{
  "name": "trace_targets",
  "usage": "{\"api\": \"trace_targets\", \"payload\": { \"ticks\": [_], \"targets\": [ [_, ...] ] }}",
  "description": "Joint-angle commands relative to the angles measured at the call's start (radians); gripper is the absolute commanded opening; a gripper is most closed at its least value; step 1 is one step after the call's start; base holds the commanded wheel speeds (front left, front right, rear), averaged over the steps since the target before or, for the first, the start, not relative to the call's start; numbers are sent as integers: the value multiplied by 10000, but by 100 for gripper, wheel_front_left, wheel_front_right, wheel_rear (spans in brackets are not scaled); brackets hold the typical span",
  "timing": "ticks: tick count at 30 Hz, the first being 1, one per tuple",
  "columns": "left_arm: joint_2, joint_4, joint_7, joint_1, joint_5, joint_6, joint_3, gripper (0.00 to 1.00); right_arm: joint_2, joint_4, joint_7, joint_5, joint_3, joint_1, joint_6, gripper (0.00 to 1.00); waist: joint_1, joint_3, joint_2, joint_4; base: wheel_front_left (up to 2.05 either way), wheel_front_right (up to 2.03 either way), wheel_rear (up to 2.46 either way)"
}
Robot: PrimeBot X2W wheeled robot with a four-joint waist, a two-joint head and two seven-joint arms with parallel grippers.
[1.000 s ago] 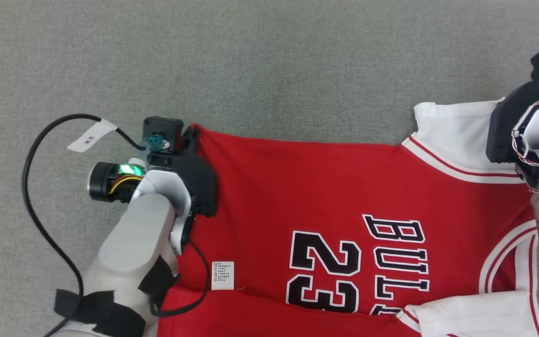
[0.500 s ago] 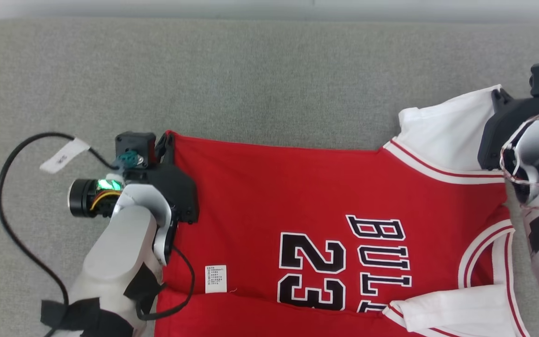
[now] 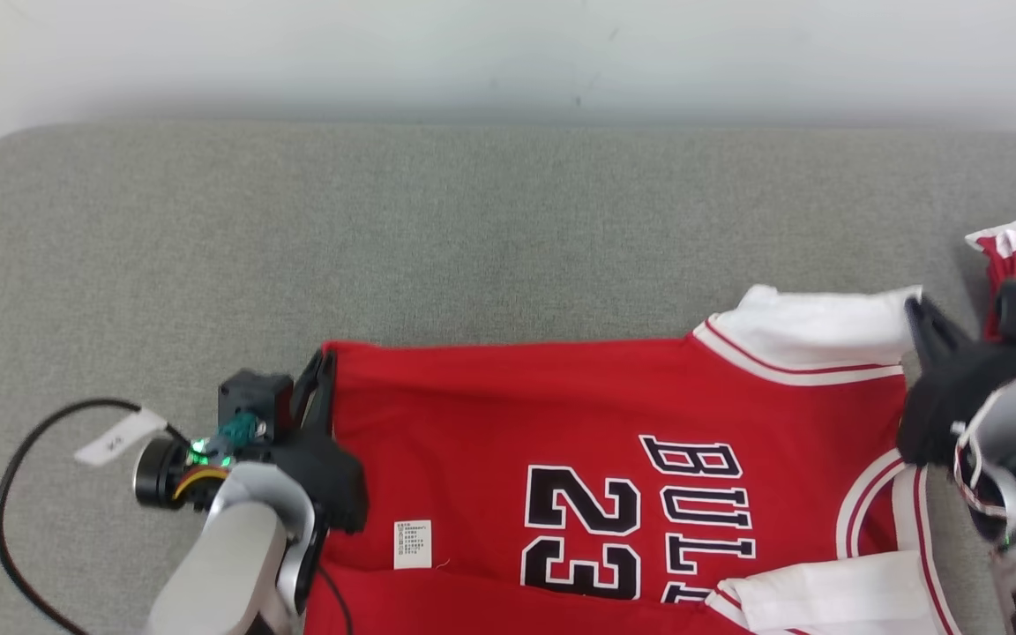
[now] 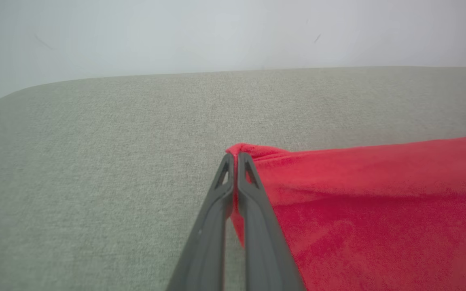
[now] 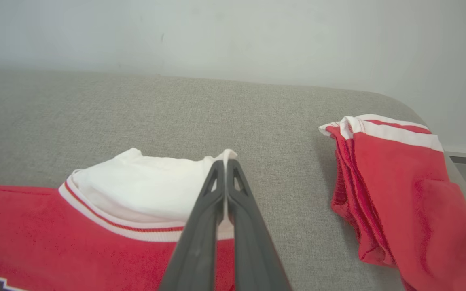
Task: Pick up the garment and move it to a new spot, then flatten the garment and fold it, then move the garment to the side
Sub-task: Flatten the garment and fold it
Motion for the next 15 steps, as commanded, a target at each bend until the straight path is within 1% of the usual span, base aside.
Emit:
{"api": "trace_targets", "payload": {
  "ticks": [1, 6, 10, 15],
  "targets": [
    [102, -92, 3, 293, 45, 49, -25, 0, -95, -325, 188, 59, 25, 413, -25, 0, 1, -247, 0, -54, 0, 0, 0],
    [340, -641, 174, 1091, -24, 211, -92, 0, -213, -1904, 1233, 267, 165, 1931, -25, 0, 1, -561, 0, -131, 0, 0, 0],
    [486, -1057, 386, 1686, -33, 313, -191, 0, -253, -2611, 1817, 377, 115, 2920, -25, 0, 1, -812, 0, -139, 0, 0, 0],
    [566, -1533, 583, 2347, -123, 438, -292, 0, -118, -3413, 2581, 614, -112, 3956, -25, 0, 1, -1133, 0, -145, 0, 0, 0]
  ]
}}
